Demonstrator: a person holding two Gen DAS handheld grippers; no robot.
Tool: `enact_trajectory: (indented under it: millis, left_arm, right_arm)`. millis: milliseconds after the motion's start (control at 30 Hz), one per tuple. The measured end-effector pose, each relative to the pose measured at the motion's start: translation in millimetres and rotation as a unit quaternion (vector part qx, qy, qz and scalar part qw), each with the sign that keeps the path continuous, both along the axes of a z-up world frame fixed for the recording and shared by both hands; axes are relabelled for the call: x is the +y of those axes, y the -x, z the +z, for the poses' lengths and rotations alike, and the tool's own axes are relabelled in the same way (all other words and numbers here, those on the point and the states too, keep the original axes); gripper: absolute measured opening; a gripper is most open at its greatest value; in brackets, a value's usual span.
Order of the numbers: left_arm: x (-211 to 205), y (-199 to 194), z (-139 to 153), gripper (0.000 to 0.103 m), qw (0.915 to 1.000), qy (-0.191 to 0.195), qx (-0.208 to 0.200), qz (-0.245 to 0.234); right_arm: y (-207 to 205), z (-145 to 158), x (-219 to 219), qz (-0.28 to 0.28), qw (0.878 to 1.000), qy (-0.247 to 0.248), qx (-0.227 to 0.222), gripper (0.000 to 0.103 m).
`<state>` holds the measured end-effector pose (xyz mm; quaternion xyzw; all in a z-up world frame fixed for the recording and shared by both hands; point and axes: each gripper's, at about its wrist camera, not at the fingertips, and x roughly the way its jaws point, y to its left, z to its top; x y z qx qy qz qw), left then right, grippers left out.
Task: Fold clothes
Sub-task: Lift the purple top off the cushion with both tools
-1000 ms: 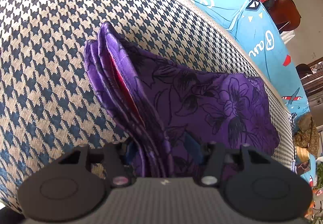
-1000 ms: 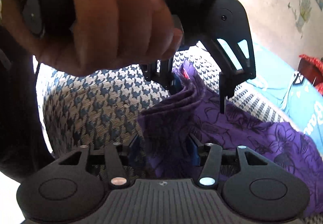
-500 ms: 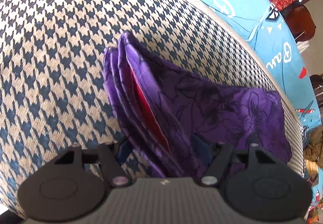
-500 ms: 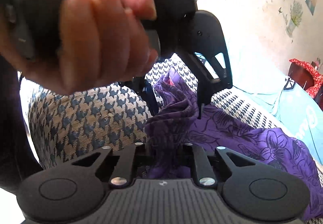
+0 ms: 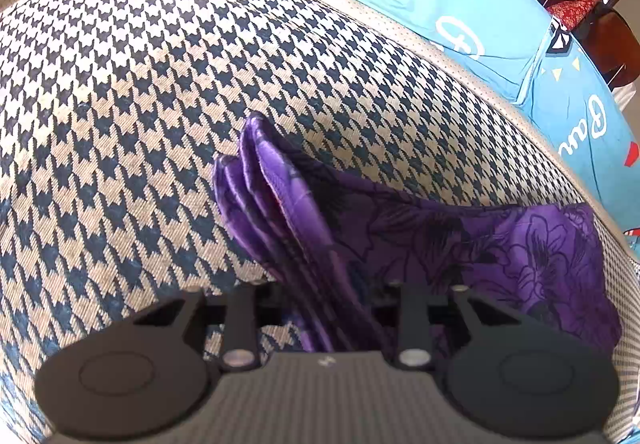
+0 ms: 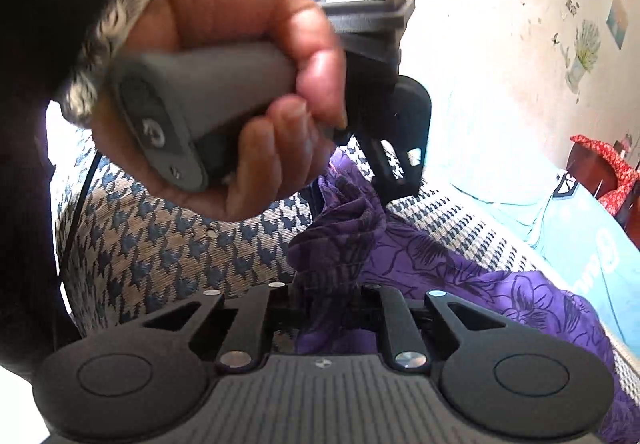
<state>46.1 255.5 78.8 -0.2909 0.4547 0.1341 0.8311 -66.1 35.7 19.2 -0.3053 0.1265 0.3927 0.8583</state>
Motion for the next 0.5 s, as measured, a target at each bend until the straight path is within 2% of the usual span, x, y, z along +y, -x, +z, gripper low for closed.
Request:
enact_trajectory:
  millis: [233,500]
  left_arm:
    - [-27,3,13,0.018,0.9984,-0.021,-0.053,0.007]
    - [-71,-7,47,0.018,0.9939,-0.029,-0.106,-0.010]
  right_arm:
    - [-3,12,-18,-0.004,0.999,-0.007,-0.031,0.013]
    - [-22,25,-52,-0.028,0.995,-0.025,-0.089,0.012]
